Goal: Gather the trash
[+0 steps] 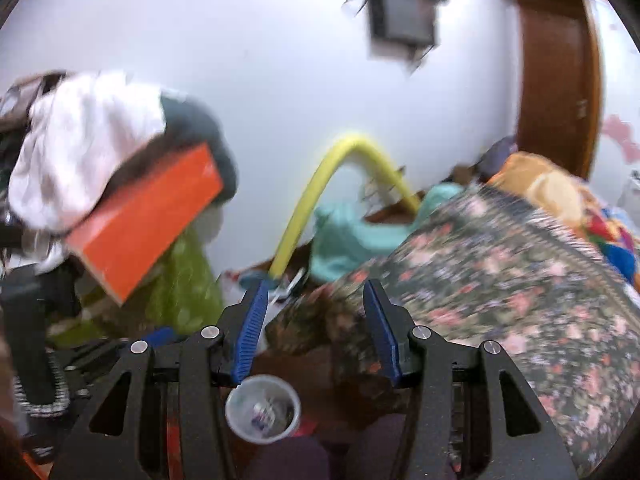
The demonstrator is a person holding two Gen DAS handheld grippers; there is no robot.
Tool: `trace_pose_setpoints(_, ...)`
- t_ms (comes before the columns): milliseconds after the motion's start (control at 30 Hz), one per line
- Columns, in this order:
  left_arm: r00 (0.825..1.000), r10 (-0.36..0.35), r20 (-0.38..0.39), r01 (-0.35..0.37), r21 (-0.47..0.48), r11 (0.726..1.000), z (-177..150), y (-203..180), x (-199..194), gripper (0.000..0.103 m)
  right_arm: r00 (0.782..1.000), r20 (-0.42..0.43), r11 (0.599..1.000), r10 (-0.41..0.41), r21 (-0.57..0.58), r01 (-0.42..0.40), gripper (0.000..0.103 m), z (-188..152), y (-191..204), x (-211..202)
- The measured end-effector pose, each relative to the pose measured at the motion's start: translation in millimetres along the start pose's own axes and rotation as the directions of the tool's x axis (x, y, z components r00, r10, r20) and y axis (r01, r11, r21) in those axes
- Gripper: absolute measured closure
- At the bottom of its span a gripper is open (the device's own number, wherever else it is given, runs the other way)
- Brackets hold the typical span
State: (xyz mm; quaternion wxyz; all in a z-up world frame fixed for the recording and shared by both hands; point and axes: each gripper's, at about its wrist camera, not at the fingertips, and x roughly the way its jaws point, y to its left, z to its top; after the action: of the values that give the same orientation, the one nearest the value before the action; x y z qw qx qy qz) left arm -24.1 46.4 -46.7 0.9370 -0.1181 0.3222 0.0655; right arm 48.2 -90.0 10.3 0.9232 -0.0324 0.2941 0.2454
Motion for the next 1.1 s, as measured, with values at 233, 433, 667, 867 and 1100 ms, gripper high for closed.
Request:
trace_pose_setpoints(233,0.985,-0.028,0.169,0.015,0.077,0.997,10,-16,-62,0.046,0.993,0.064,0.994,-0.096,0.054,0.093,0.043,2,-6,-38)
trace_pose_setpoints(433,0.973,0.019,0.231,-0.048,0.120,0.992,9,-23,-79,0.011,0.982,0.121,0.988,-0.145,0.074,0.136,0.000,-6,-7,-58)
trace_pose_setpoints(667,0.978,-0.006,0.208,-0.021,0.128,0.992,6,-20,-78,0.011,0.976,0.100,0.980,-0.195,0.066,0.189,0.000,-10,-2,-59)
trace_pose_setpoints(867,0.981,-0.010,0.195,-0.017,0.136,0.990,2,-21,-75,0.011,0.975,0.107,0.979,-0.195,0.078,0.187,0.000,-11,-5,-62)
trace_pose_setpoints(1100,0.981,-0.012,0.193,-0.014,0.135,0.991,3,-21,-74,0.011,0.978,0.096,0.980,-0.186,0.082,0.179,0.000,-9,-6,-62)
